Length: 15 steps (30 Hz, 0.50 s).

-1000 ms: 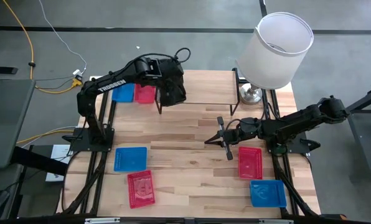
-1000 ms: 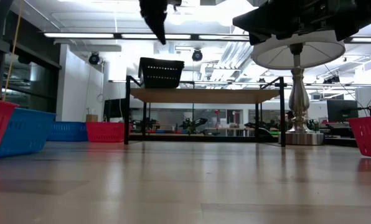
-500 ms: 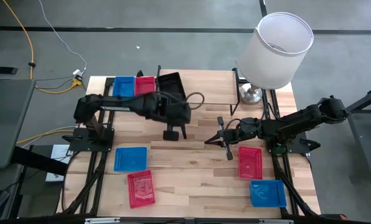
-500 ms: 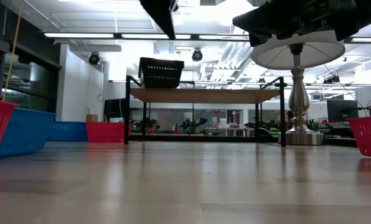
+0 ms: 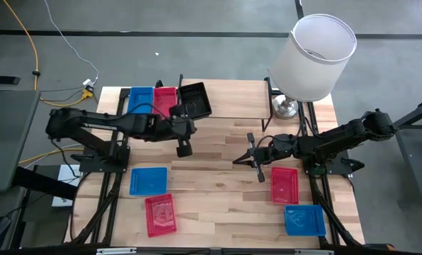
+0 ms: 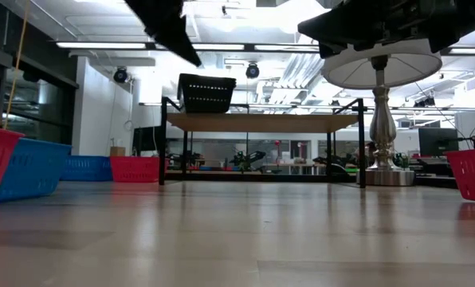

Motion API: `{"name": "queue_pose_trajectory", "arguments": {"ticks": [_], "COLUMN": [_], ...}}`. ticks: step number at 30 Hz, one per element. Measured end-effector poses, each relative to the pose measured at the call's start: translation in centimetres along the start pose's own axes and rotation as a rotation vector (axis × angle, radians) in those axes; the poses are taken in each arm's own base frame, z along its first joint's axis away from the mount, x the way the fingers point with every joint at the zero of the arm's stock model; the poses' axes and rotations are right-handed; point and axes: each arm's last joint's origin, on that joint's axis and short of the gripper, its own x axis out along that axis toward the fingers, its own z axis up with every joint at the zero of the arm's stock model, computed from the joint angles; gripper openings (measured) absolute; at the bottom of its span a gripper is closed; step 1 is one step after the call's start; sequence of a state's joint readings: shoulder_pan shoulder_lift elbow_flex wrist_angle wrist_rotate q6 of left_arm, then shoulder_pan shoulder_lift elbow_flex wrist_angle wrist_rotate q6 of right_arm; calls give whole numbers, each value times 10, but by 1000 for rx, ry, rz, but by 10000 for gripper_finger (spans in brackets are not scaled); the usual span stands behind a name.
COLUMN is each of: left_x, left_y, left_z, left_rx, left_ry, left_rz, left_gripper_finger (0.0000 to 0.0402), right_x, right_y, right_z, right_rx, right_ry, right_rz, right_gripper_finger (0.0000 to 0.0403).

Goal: Stack baskets on shelf by color
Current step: Stack the black bin on top of the black bins on the shelf

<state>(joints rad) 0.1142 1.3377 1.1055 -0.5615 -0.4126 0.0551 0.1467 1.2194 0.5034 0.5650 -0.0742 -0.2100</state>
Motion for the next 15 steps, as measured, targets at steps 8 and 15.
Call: {"name": "queue_pose_trajectory", "arguments": {"ticks": [8, 15], "left_x": [19, 23], "left_y": [3, 11], "left_z": [-21, -21], "left_rx": [-70, -90], "left_ry": [-23, -20], "left_rz": [35, 124], "left_gripper_finger": [0, 0], "right_x": [0, 0], "right_y": [0, 0], "right_z": [1, 1], "right_rx": [-9, -9], "right_ry": [-10, -10], "right_rz": [-2, -2], "right_gripper_finger": [0, 0]}}
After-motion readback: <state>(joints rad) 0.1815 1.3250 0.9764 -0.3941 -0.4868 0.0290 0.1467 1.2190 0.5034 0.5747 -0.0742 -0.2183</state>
